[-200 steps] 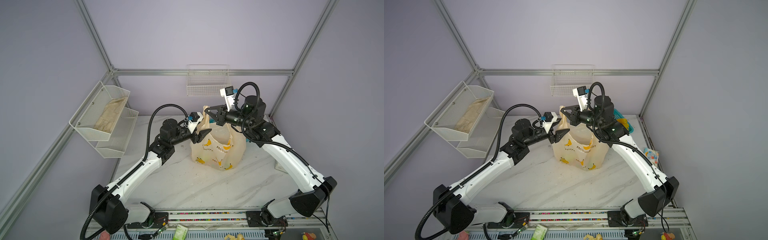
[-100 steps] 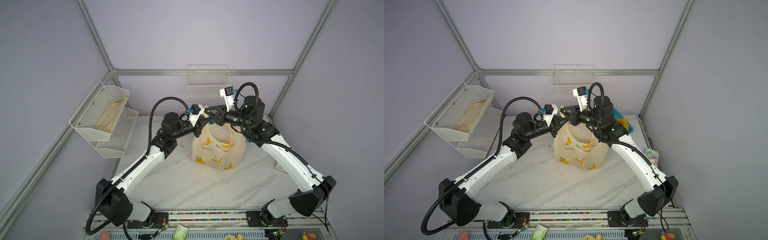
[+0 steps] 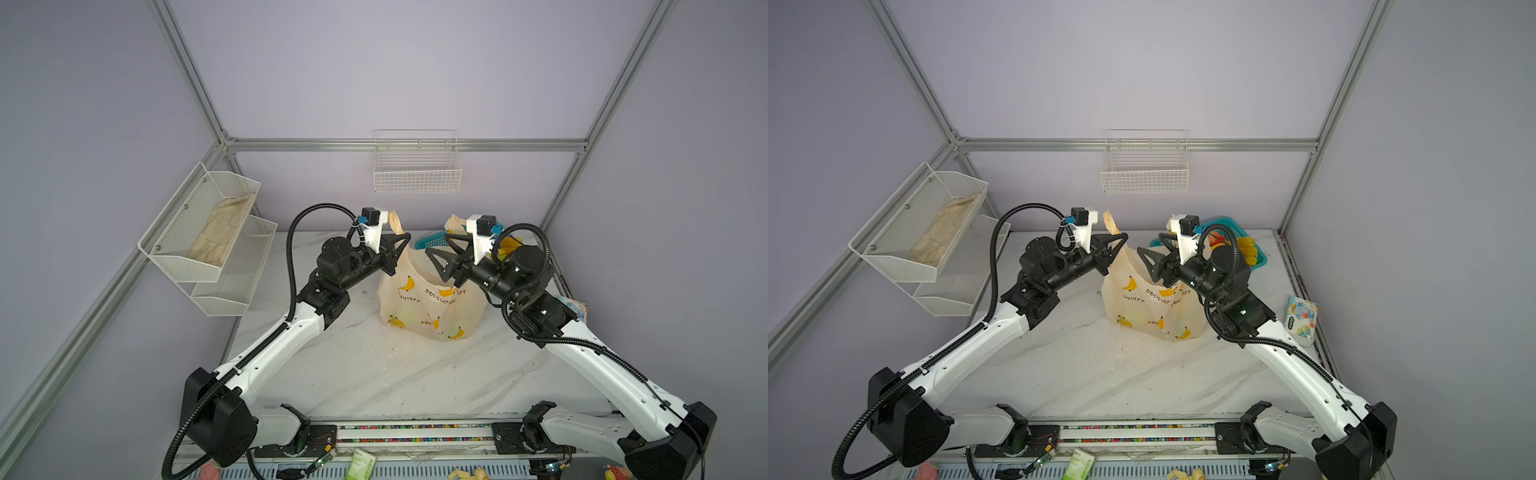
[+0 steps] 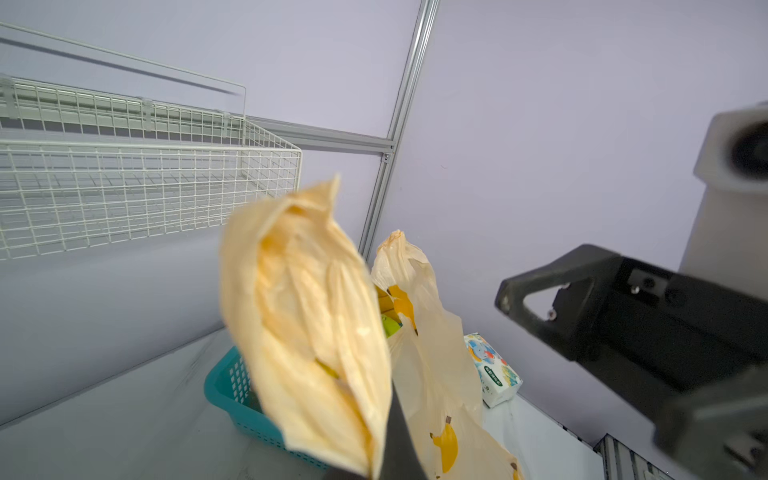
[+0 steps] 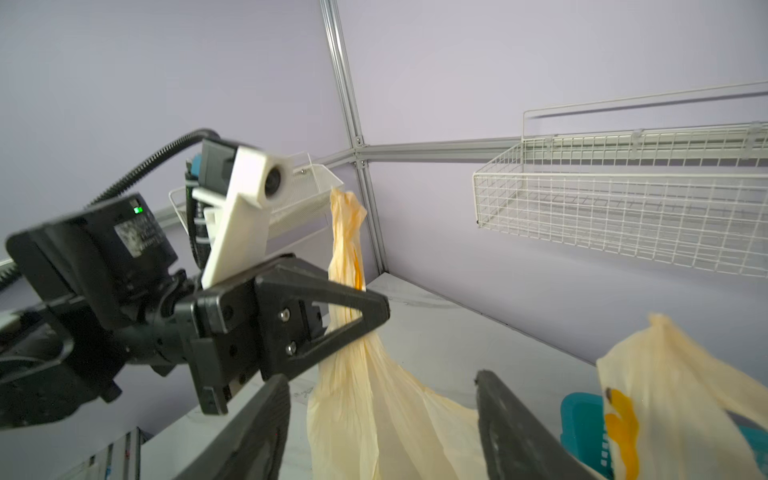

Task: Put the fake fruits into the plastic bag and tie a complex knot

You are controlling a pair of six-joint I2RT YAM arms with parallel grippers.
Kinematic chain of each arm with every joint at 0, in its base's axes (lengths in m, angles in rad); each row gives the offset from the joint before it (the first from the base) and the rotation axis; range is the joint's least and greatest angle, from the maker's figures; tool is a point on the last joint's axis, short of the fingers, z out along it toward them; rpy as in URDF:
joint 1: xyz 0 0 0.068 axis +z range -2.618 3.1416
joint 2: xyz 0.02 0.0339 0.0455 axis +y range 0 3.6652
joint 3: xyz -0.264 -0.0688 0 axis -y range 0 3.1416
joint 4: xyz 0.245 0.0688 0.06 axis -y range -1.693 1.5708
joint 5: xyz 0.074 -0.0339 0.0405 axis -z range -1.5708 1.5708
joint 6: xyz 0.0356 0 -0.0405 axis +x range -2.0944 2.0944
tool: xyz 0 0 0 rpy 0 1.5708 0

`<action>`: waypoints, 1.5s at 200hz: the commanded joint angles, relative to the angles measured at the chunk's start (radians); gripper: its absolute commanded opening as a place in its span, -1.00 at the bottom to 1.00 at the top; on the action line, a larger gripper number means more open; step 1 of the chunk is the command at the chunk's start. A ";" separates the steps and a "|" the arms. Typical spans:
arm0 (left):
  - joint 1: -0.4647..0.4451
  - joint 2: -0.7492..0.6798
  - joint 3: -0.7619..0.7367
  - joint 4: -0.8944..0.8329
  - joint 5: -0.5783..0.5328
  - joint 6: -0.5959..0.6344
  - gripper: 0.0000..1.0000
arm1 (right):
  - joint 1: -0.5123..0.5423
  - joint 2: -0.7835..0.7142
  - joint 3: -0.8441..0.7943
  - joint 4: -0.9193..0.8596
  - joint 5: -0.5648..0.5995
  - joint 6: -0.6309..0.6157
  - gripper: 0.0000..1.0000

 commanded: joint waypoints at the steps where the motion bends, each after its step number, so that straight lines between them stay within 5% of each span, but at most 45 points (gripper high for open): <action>1: 0.003 -0.040 -0.027 0.054 -0.010 -0.088 -1.00 | 0.053 0.017 -0.077 0.203 0.022 -0.102 0.64; 39: 0.001 -0.050 -0.038 0.050 -0.005 -0.132 -1.00 | 0.096 0.079 -0.152 0.384 0.034 -0.158 0.92; 126: -0.002 -0.069 -0.059 0.065 0.044 -0.152 -1.00 | 0.120 0.217 -0.148 0.561 0.035 -0.364 0.95; 198: -0.003 -0.078 -0.071 0.102 0.054 -0.161 -1.00 | 0.121 0.353 -0.123 0.631 -0.046 -0.264 0.89; 233: -0.004 -0.075 -0.101 0.180 0.062 -0.224 -1.00 | 0.120 0.425 -0.154 0.785 -0.014 -0.162 0.52; 279: 0.007 -0.094 -0.140 0.208 -0.013 -0.246 -1.00 | 0.120 0.436 -0.246 0.868 0.006 -0.146 -0.59; 300: 0.032 -0.086 -0.140 0.208 0.008 -0.246 -0.90 | 0.120 0.421 -0.278 0.844 -0.037 -0.170 -0.88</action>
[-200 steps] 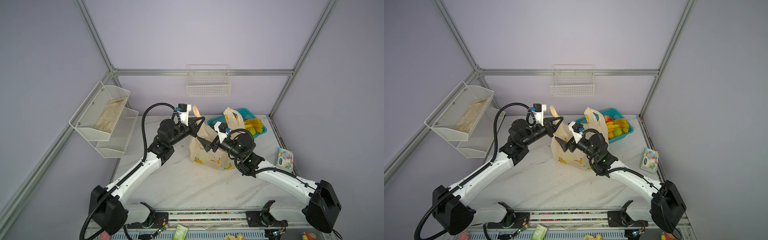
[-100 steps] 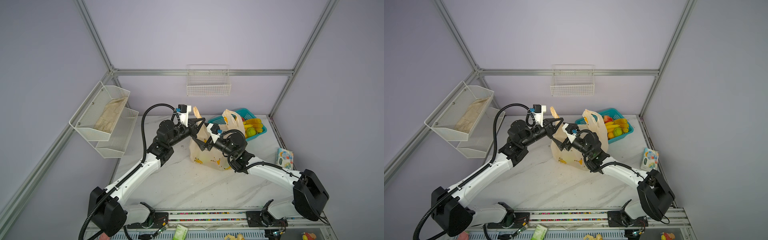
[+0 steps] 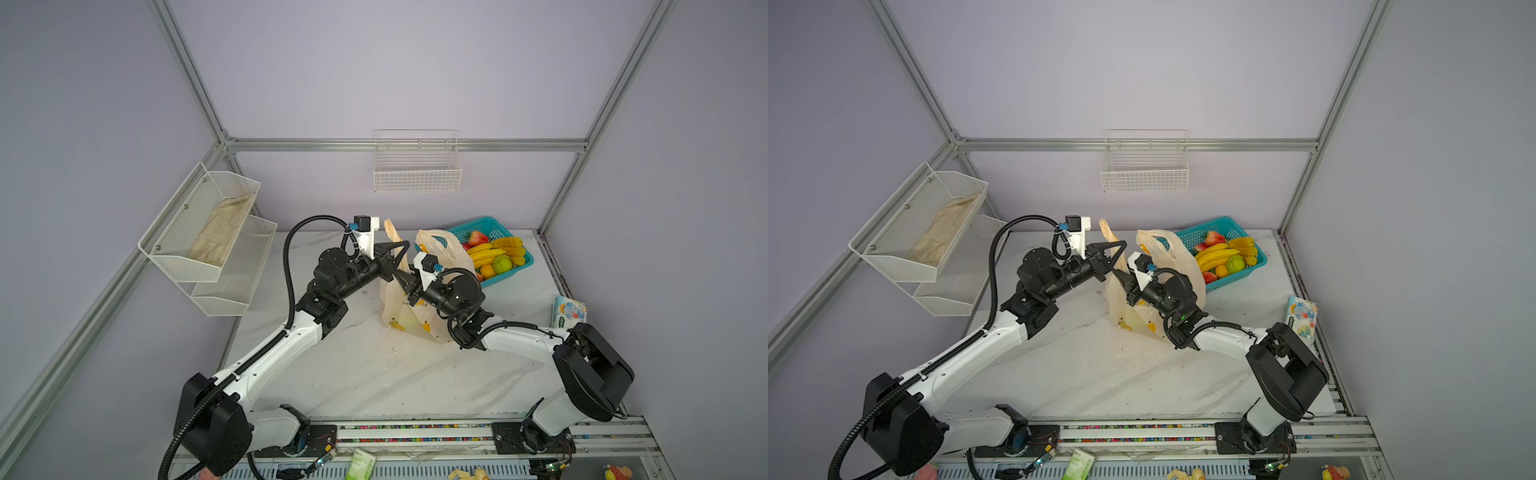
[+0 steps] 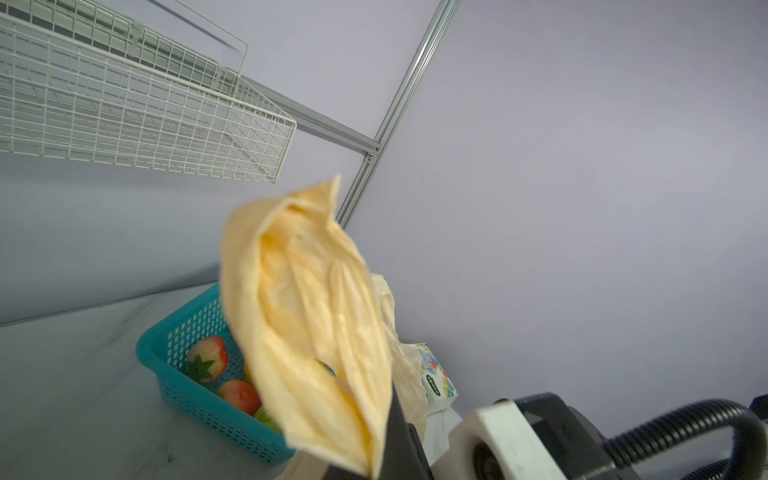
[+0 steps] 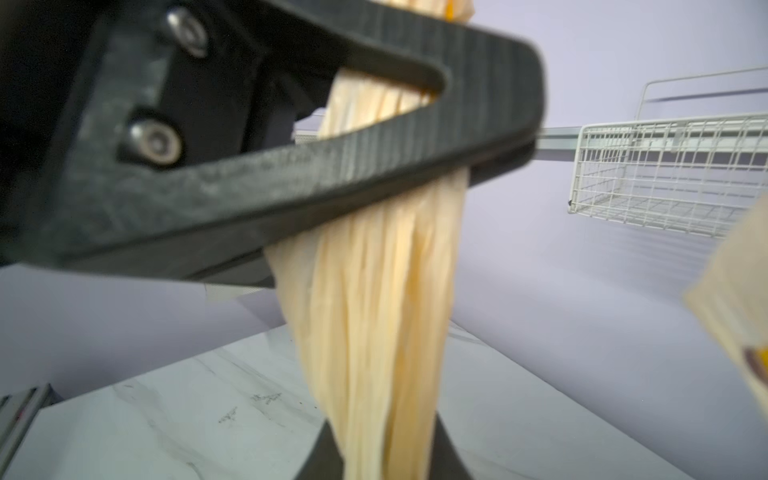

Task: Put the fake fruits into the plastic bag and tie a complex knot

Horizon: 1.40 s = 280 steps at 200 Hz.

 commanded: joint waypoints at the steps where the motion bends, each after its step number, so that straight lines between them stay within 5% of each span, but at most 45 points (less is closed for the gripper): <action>1: 0.030 -0.042 -0.023 0.109 -0.017 -0.017 -0.89 | 0.007 -0.021 -0.042 0.026 -0.042 -0.021 -0.89; 38: 0.054 -0.017 0.008 0.097 0.042 0.015 -0.44 | 0.007 -0.055 -0.050 -0.106 -0.128 -0.075 -1.00; 82: 0.062 0.003 0.070 0.020 0.069 0.058 -0.25 | 0.006 -0.090 -0.065 -0.149 -0.136 -0.094 -1.00; 108: 0.063 0.012 0.084 0.009 0.075 0.063 -0.28 | 0.006 -0.090 -0.057 -0.168 -0.134 -0.101 -1.00; 123: 0.063 0.015 0.086 0.017 0.076 0.058 -0.63 | 0.005 -0.091 -0.050 -0.193 -0.109 -0.100 -1.00; 138: 0.063 0.010 0.077 0.031 0.073 0.040 -1.00 | 0.005 -0.107 -0.026 -0.274 -0.040 -0.093 -0.74; 178: 0.061 -0.007 0.014 0.085 0.047 -0.048 -1.00 | 0.021 -0.169 -0.007 -0.346 0.108 0.027 0.15; 195: 0.060 -0.012 -0.005 0.096 0.035 -0.073 -1.00 | 0.051 -0.195 -0.015 -0.350 0.205 0.053 0.37; 231: 0.058 -0.023 -0.022 0.100 0.022 -0.088 -1.00 | 0.148 -0.240 0.019 -0.393 0.418 0.074 0.61; 280: 0.057 -0.030 -0.023 0.101 0.013 -0.102 -1.00 | 0.248 -0.161 0.109 -0.421 0.698 0.151 0.62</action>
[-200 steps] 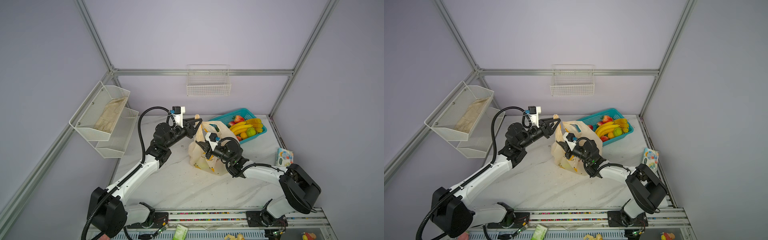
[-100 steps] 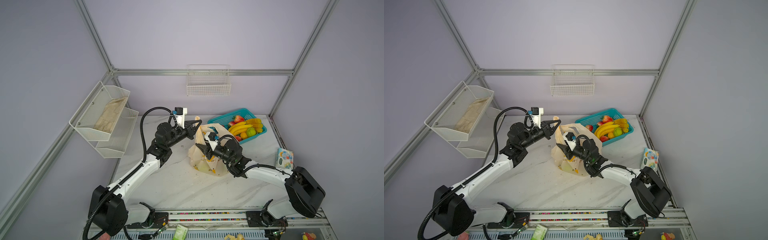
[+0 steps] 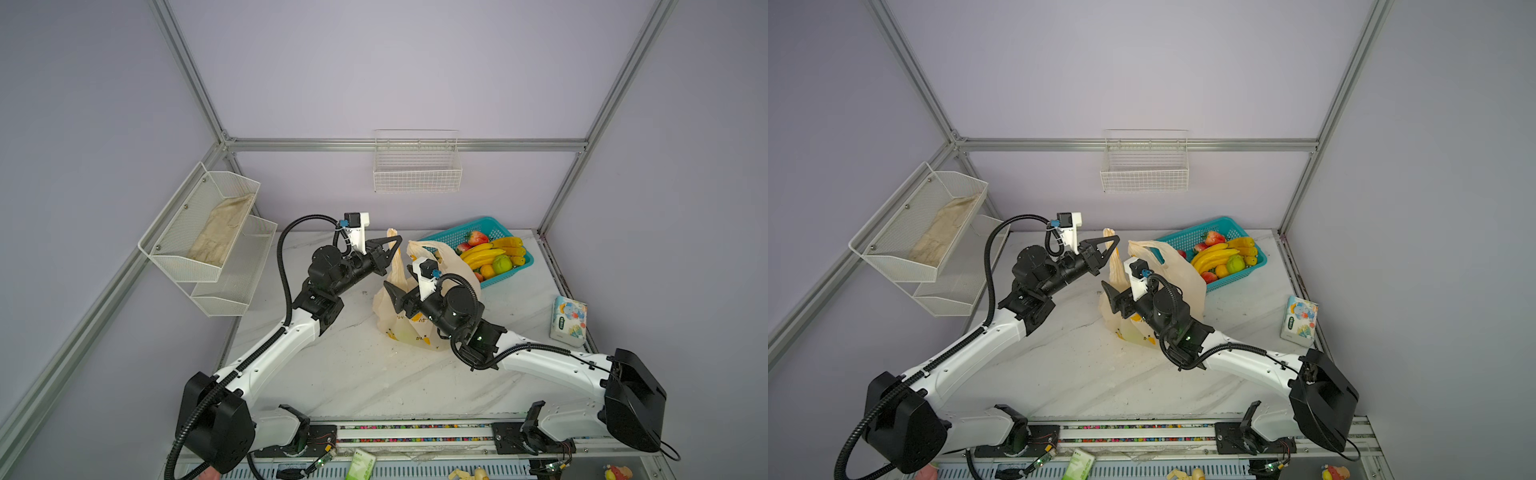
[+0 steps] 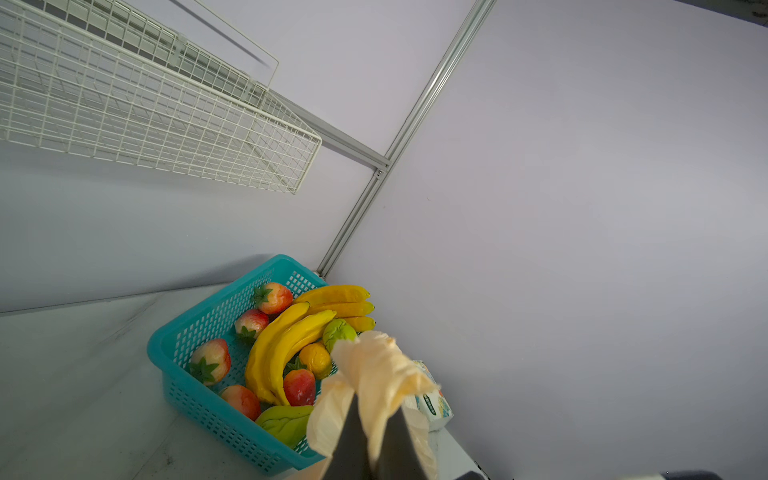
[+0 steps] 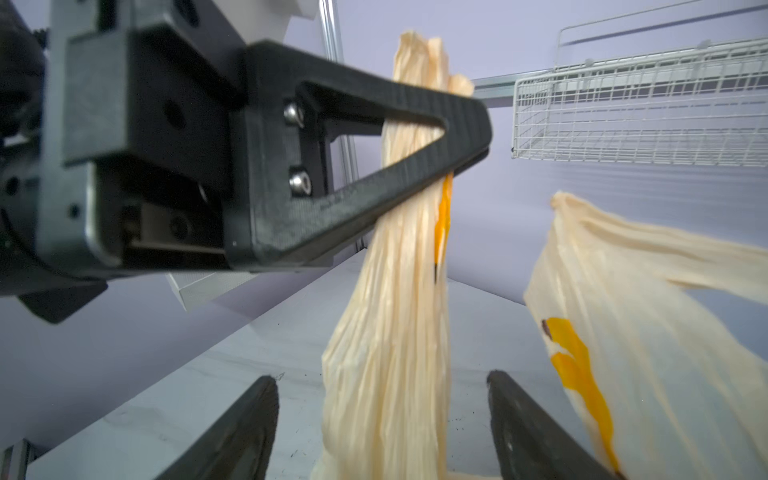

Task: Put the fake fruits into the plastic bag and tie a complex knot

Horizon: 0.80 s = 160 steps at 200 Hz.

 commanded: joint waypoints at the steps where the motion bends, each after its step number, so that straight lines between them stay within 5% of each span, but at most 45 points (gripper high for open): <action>1: -0.001 -0.042 -0.019 0.054 -0.011 -0.021 -1.00 | 0.033 0.050 0.052 -0.013 0.205 0.054 0.62; 34: -0.001 -0.049 -0.023 0.056 -0.012 -0.032 -1.00 | 0.048 0.165 0.136 0.004 0.314 0.096 0.56; 69: -0.001 -0.067 -0.037 0.044 -0.062 -0.059 -1.00 | 0.046 0.290 0.121 0.110 0.382 0.116 0.10; 125: 0.000 -0.067 -0.031 0.020 -0.098 -0.049 -1.00 | 0.040 0.325 0.042 0.190 0.326 0.091 -0.25; 142: 0.000 -0.065 -0.028 0.011 -0.101 -0.043 -1.00 | 0.039 0.288 0.043 0.179 0.294 0.057 -0.16; 160: 0.003 -0.067 -0.026 0.000 -0.109 -0.031 -1.00 | 0.037 0.232 0.045 0.124 0.246 0.032 0.35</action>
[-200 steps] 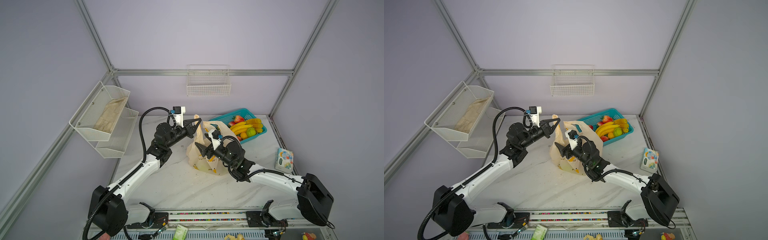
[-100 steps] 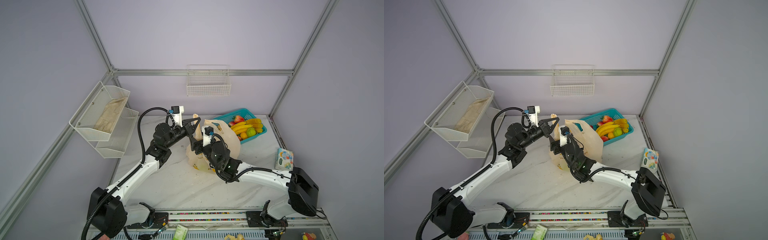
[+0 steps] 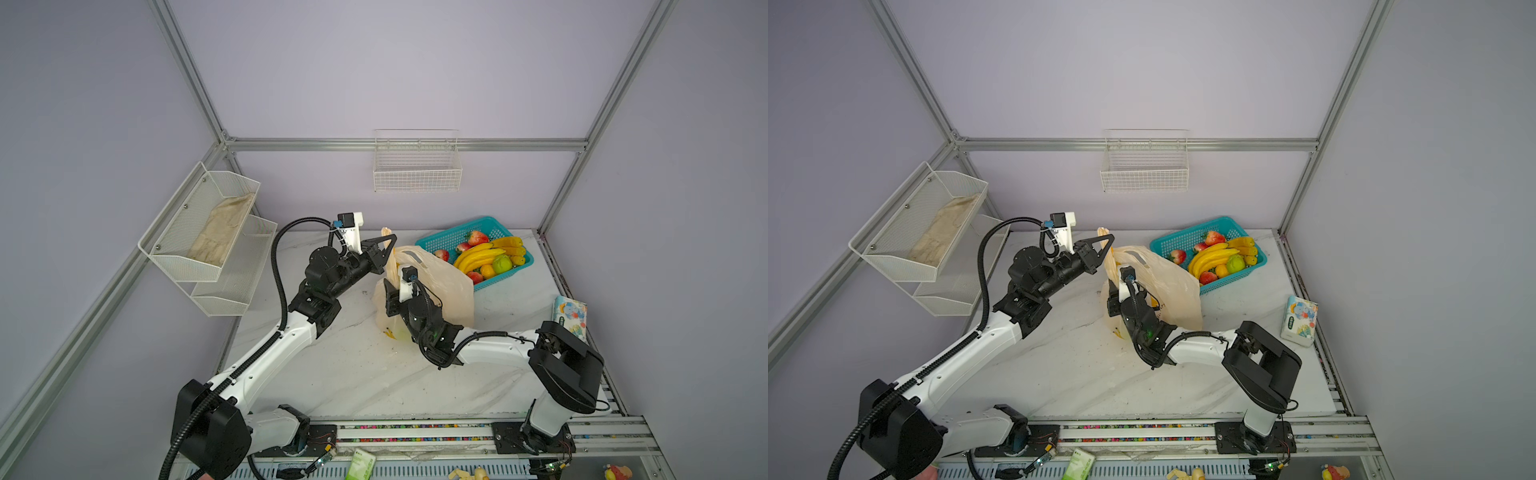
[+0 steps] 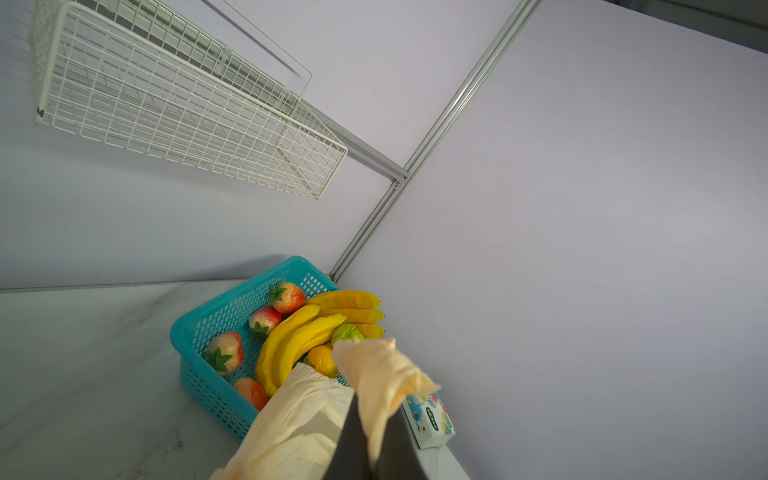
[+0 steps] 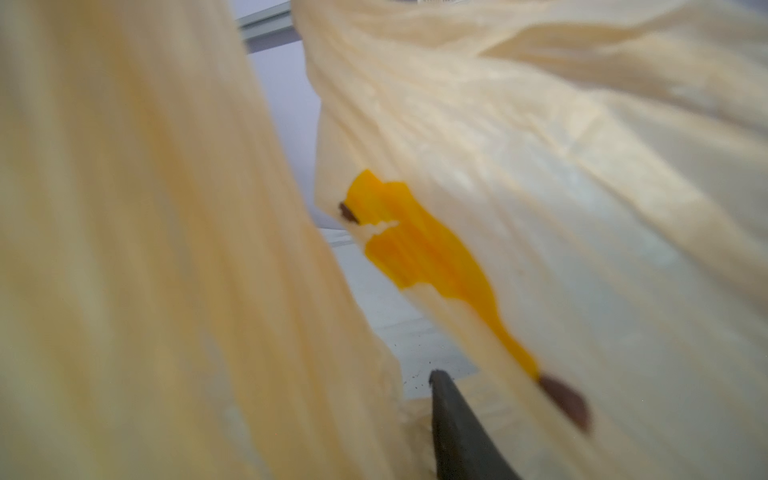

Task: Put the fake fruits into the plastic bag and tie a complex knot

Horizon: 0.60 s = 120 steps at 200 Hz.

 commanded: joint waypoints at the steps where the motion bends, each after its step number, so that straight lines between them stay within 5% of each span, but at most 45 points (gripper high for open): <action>1: 0.004 -0.030 -0.019 0.050 -0.027 0.013 -1.00 | -0.004 -0.090 -0.005 -0.022 -0.064 -0.041 0.38; 41: 0.015 -0.039 -0.013 0.026 -0.039 0.032 -1.00 | -0.007 -0.257 -0.013 -0.244 -0.215 -0.091 0.94; 92: 0.028 -0.043 -0.001 0.007 -0.041 0.038 -1.00 | -0.007 -0.536 0.001 -0.490 -0.384 -0.191 0.95; 120: 0.033 -0.049 0.001 -0.007 -0.046 0.043 -1.00 | -0.021 -0.637 -0.005 -0.568 -0.266 -0.240 0.95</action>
